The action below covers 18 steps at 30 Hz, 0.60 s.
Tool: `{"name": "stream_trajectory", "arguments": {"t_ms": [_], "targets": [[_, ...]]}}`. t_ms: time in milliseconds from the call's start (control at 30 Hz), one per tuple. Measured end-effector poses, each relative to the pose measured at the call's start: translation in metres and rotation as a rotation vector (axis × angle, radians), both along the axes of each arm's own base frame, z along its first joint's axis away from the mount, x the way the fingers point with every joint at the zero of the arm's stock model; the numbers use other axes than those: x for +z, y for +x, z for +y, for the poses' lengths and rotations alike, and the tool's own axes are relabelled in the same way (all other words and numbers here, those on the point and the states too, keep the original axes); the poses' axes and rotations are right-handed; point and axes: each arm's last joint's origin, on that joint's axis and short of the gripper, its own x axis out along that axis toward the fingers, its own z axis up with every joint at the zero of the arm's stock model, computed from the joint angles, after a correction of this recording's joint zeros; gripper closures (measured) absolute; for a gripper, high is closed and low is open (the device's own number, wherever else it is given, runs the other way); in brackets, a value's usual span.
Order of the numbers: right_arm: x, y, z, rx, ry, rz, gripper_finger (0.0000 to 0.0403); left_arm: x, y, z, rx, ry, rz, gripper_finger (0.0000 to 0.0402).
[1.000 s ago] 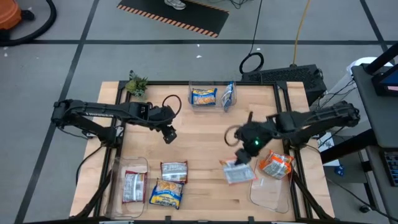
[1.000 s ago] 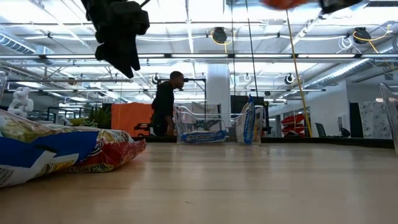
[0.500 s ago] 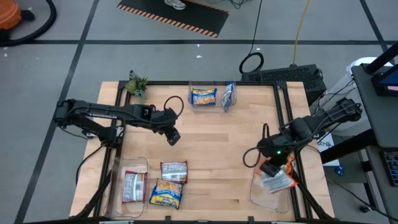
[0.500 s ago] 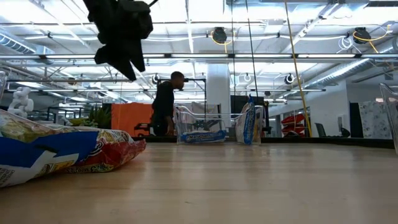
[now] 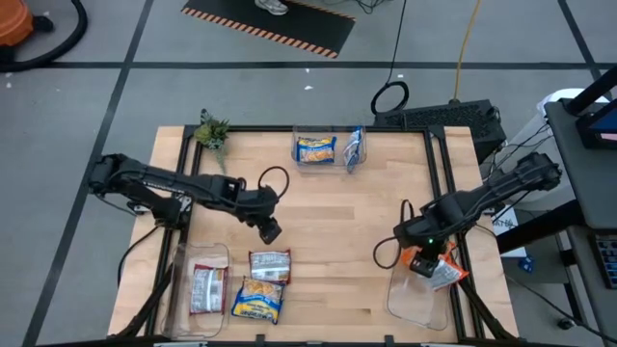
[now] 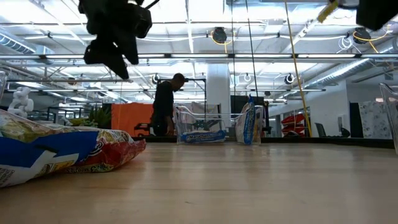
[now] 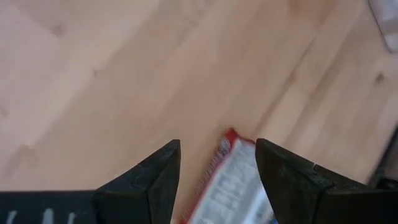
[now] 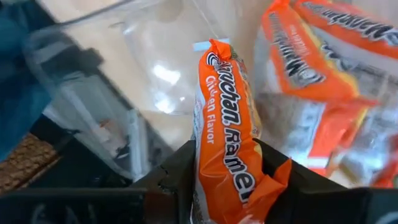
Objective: Sort Maruchan noodles
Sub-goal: Put the orange noodle pack into the bottom right transparent bin
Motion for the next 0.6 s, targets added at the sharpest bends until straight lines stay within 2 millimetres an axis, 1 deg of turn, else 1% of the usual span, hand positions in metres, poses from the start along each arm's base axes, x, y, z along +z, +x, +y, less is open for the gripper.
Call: {"name": "stream_trajectory", "arguments": {"t_ms": [133,233,433,600], "targets": [[-0.019,-0.002,-0.001,0.023,-0.015,0.015,0.0272,0.001,0.0,-0.012,-0.006,-0.068,-0.006,0.0188],[-0.028,-0.005,-0.002,0.07,-0.016,0.011,0.0261,0.001,-0.002,-0.023,-0.026,-0.125,0.007,0.0188],[-0.032,-0.007,-0.004,0.137,-0.029,-0.001,0.0231,0.001,-0.007,-0.043,-0.085,-0.191,0.031,0.0188],[-0.029,-0.008,-0.005,0.134,-0.028,-0.037,0.0207,0.001,-0.011,-0.051,-0.11,-0.245,0.067,0.0188]]}}
